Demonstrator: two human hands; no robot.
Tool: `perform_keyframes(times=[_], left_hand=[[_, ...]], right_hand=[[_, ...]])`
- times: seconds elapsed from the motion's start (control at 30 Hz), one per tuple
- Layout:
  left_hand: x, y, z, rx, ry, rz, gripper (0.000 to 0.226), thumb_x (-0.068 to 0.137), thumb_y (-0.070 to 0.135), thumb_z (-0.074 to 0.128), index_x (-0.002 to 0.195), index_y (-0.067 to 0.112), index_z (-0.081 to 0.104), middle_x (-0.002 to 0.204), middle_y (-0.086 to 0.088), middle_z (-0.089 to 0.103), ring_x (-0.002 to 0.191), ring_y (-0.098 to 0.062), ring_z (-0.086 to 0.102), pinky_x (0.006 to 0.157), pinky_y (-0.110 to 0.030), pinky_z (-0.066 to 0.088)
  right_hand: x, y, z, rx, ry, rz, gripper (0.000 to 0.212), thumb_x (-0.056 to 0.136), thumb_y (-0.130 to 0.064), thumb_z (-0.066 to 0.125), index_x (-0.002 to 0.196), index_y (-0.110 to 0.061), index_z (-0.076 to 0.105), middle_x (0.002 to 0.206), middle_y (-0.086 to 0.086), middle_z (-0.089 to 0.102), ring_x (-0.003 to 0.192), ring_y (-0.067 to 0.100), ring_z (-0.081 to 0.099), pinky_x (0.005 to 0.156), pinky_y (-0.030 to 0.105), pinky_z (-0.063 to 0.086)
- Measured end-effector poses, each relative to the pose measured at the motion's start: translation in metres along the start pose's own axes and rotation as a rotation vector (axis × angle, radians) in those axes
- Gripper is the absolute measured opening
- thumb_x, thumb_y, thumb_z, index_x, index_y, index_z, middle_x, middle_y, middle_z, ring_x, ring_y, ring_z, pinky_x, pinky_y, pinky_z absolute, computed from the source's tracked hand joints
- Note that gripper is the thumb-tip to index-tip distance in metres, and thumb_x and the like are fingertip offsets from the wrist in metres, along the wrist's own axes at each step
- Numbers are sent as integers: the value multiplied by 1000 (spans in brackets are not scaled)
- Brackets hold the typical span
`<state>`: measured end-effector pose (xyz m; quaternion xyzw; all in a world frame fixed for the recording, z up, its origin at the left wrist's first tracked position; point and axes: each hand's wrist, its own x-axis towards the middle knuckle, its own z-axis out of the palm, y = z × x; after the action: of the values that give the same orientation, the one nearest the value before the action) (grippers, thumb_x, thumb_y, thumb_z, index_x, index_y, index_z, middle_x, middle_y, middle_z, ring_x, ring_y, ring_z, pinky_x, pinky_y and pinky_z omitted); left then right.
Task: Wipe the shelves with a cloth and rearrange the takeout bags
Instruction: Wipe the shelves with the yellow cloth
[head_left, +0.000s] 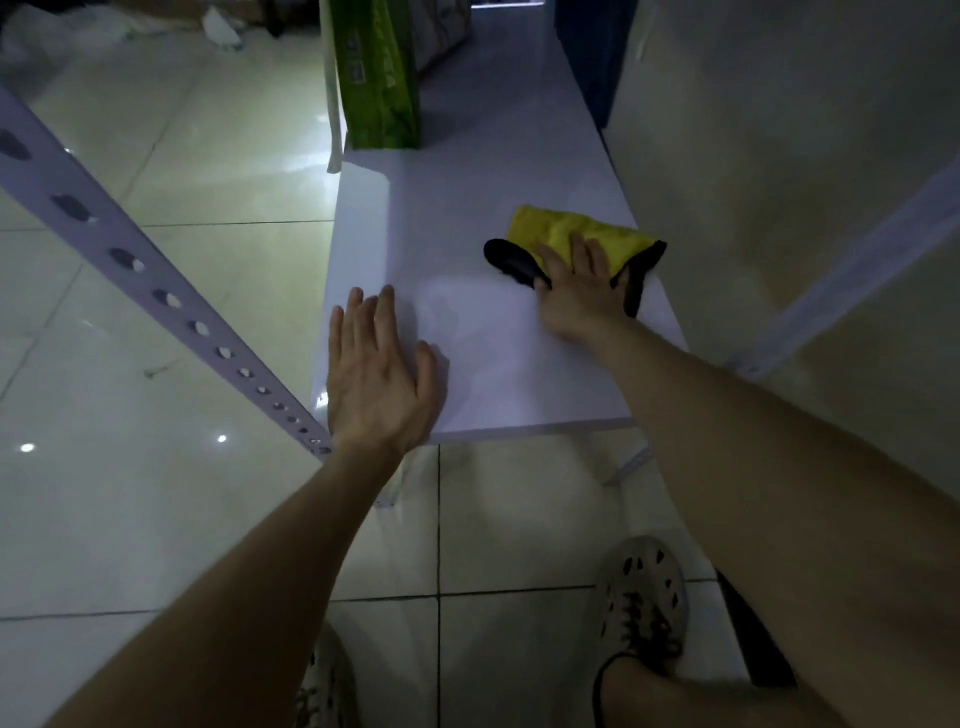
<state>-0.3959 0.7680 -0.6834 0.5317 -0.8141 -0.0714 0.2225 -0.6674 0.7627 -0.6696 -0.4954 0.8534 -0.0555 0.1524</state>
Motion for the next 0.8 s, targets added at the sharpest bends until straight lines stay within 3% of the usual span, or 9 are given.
perform_keyframes(times=[0.13, 0.27, 0.4, 0.57, 0.7, 0.8], left_hand=[[-1, -1, 3, -6, 70, 27, 76, 108, 49, 32, 170, 6, 20, 176, -16, 27, 167, -29, 14, 137, -44, 5], [0, -3, 5, 12, 95, 30, 76, 108, 48, 31, 171, 7, 17, 177, -14, 25, 167, -28, 14, 137, -45, 7], [-3, -4, 5, -7, 77, -15, 77, 108, 57, 28, 171, 14, 16, 177, -12, 23, 166, -27, 12, 136, -43, 5], [-2, -3, 7, -11, 44, -39, 80, 107, 64, 24, 172, 18, 13, 179, -9, 19, 167, -27, 10, 135, -41, 0], [-2, -2, 5, -24, 35, -37, 80, 108, 63, 26, 172, 18, 14, 179, -10, 19, 167, -28, 11, 135, -41, 1], [-4, -1, 3, -24, 65, 4, 78, 109, 57, 28, 171, 13, 17, 177, -14, 24, 166, -30, 16, 136, -42, 4]], right_hand=[[-5, -72, 17, -23, 27, -288, 57, 111, -47, 35, 166, -45, 21, 179, 3, 0, 164, 25, -2, 126, 65, 0], [-12, -94, 20, -1, 19, -382, 53, 111, -44, 36, 164, -44, 30, 178, 0, 8, 163, 21, 4, 127, 63, 6], [-6, -41, 1, 18, 49, -269, 52, 112, -41, 38, 164, -41, 32, 177, 1, 12, 163, 22, 9, 127, 59, 12], [-24, 54, -6, 20, 135, -22, 52, 113, -43, 32, 165, -37, 28, 178, 1, 8, 164, 21, 3, 129, 58, 4], [-30, 34, 1, 42, 159, 99, 55, 111, -40, 36, 165, -38, 26, 178, 2, 4, 164, 23, -1, 127, 64, -1], [-45, -19, 21, 63, 145, -96, 58, 108, -35, 44, 164, -38, 30, 178, 4, 6, 164, 24, 2, 127, 64, 4]])
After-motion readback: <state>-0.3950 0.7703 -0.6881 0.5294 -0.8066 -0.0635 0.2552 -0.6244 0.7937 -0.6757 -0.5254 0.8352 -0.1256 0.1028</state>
